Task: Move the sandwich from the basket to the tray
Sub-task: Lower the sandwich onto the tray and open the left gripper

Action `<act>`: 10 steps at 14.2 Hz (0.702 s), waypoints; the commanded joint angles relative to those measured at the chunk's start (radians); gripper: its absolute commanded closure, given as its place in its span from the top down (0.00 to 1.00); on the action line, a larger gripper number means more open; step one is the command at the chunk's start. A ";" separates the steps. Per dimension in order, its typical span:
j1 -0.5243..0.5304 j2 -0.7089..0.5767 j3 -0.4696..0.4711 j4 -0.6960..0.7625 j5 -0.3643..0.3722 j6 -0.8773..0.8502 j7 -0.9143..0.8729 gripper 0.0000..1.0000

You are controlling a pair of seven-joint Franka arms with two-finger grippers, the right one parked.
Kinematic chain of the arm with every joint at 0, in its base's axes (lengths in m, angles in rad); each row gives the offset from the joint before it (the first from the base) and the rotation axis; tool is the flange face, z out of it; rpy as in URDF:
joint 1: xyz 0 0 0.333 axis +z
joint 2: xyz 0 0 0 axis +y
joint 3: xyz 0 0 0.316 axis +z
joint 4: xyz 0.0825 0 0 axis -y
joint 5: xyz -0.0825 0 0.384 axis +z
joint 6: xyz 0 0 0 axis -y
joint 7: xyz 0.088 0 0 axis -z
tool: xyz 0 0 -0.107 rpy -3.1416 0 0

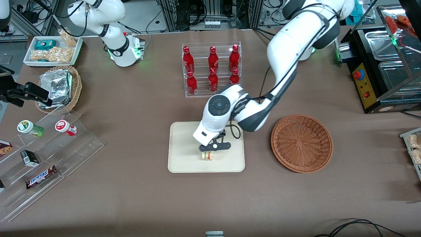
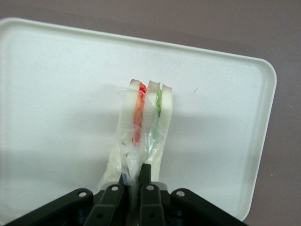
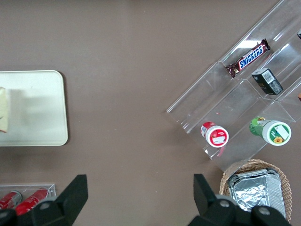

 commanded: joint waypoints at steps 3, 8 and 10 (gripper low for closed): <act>-0.035 0.066 0.015 0.050 0.018 0.070 -0.083 0.06; -0.035 0.083 0.015 0.045 0.016 0.111 -0.138 0.31; -0.035 0.080 0.015 0.042 0.016 0.111 -0.153 0.92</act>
